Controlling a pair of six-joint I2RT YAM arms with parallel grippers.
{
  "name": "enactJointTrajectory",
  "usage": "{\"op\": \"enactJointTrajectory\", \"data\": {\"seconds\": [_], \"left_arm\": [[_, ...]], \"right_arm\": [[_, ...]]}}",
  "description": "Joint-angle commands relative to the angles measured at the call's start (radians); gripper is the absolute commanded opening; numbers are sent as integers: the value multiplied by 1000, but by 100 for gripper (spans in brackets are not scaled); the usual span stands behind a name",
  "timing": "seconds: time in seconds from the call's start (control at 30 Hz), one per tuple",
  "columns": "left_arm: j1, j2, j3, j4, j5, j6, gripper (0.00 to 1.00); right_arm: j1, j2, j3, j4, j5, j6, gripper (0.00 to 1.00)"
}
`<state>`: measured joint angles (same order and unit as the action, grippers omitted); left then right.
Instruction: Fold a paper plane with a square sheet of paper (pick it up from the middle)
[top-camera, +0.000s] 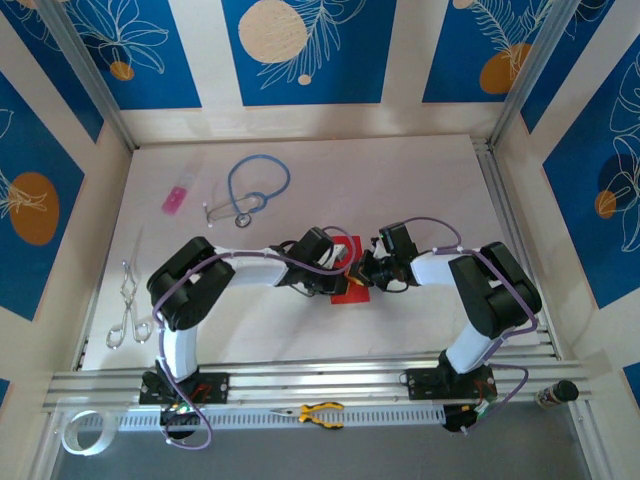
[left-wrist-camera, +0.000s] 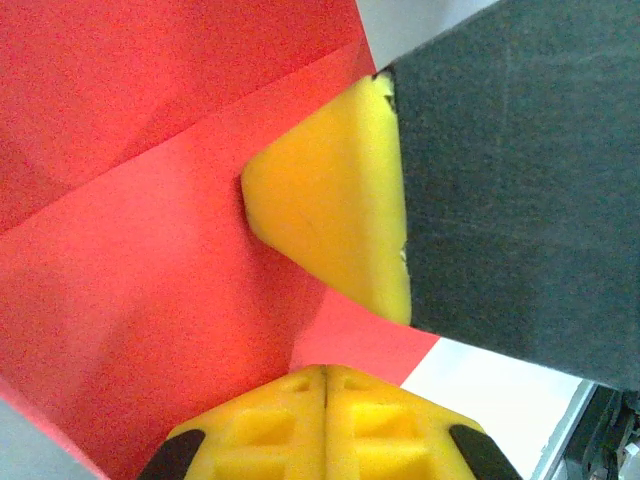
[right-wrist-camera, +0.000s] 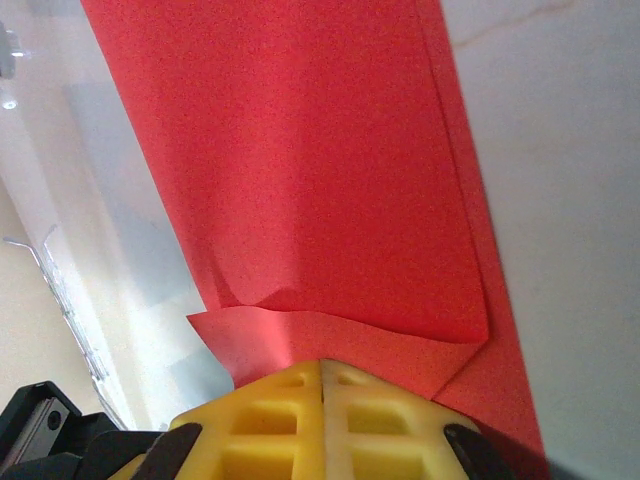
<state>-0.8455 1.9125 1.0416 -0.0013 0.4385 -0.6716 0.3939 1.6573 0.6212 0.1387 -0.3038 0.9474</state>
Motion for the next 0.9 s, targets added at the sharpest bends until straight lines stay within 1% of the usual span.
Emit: {"op": "enactJointTrajectory", "data": {"seconds": [0.0, 0.43, 0.63, 0.87], "left_arm": [[-10, -13, -21, -34, -21, 24, 0], [-14, -66, -58, -81, -54, 51, 0], [-15, -96, -91, -92, -51, 51, 0], [-17, -149, -135, -119, -99, 60, 0]], "right_arm": [[-8, 42, -7, -88, 38, -12, 0], [-12, 56, -6, -93, 38, -17, 0], [-13, 62, -5, -95, 37, -18, 0], [-13, 61, -3, -96, 34, -19, 0]]}}
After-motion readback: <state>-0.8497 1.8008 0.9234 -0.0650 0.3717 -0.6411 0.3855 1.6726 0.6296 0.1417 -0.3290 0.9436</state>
